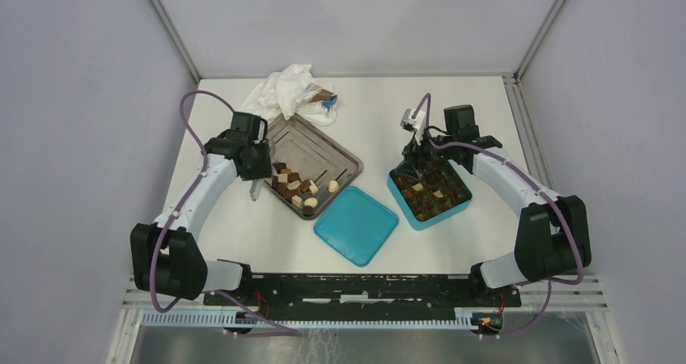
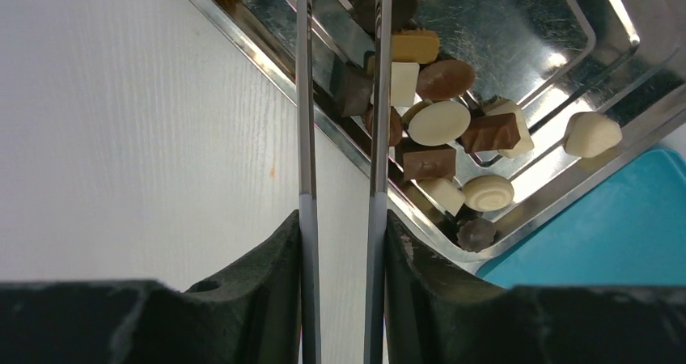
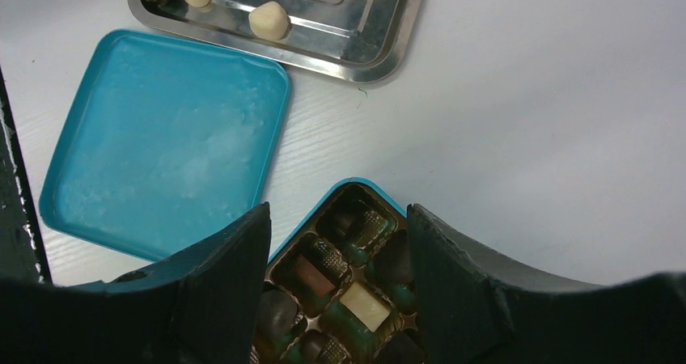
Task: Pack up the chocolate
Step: Pick up the fake chocolate from the plate.
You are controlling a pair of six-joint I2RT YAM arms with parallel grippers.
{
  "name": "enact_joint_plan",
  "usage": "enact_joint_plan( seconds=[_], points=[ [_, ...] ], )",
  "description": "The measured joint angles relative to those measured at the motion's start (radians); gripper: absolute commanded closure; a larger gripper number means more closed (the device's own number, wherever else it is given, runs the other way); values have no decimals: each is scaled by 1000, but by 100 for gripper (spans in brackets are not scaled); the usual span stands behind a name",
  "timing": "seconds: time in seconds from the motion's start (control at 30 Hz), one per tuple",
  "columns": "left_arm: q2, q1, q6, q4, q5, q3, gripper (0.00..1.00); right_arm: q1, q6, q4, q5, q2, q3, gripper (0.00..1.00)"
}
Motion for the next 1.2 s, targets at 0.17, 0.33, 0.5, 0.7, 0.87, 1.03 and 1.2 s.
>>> enact_joint_plan(
  seconds=[0.17, 0.33, 0.5, 0.7, 0.87, 1.03, 1.2],
  points=[
    [-58, 0, 0, 16, 87, -34, 98, -36, -24, -21, 23, -3, 0, 32],
    [-170, -8, -2, 49, 229, -75, 98, -167, -45, -36, 35, -47, 0, 32],
    [-299, -49, -11, 96, 335, -129, 98, -306, -56, -39, 92, -103, -11, 32],
    [-373, -125, -69, 153, 422, -167, 98, -344, -72, -50, 162, -55, -29, 33],
    [-376, -249, -122, 213, 433, -179, 98, -333, -67, -61, 198, 59, -29, 34],
    [-375, -415, -172, 266, 399, -189, 98, -312, -39, -38, 230, 124, -29, 38],
    [-372, -497, -205, 312, 369, -200, 98, -282, 7, 8, 271, 159, -27, 43]
  ],
)
